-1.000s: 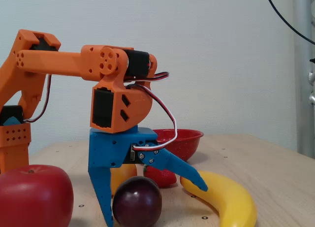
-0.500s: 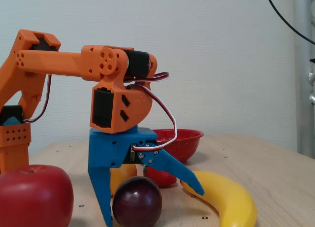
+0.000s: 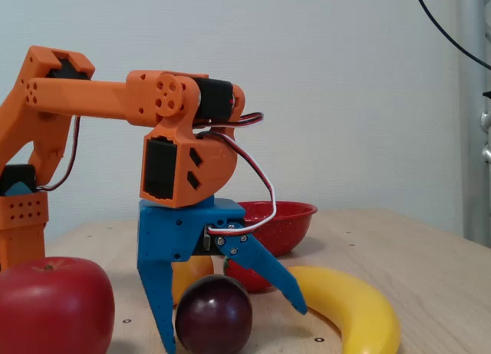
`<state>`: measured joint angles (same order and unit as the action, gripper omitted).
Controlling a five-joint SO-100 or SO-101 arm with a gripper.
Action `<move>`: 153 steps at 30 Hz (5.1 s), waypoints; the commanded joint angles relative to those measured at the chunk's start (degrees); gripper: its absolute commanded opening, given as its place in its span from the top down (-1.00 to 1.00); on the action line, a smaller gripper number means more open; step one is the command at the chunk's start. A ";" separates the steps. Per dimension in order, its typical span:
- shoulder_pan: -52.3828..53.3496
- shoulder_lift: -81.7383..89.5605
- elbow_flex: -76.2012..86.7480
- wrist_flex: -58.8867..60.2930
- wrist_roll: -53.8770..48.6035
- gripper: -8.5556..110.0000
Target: Put plum in the red bowl.
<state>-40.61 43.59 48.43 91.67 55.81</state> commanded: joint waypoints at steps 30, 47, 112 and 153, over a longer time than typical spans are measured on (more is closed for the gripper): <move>-2.37 6.86 -3.78 8.61 3.25 0.85; 0.62 25.14 -9.49 17.05 0.00 0.85; 67.68 48.08 57.13 -56.51 -25.40 0.47; 41.22 82.18 53.79 -42.80 -43.33 0.85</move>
<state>2.64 120.23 102.92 50.89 13.89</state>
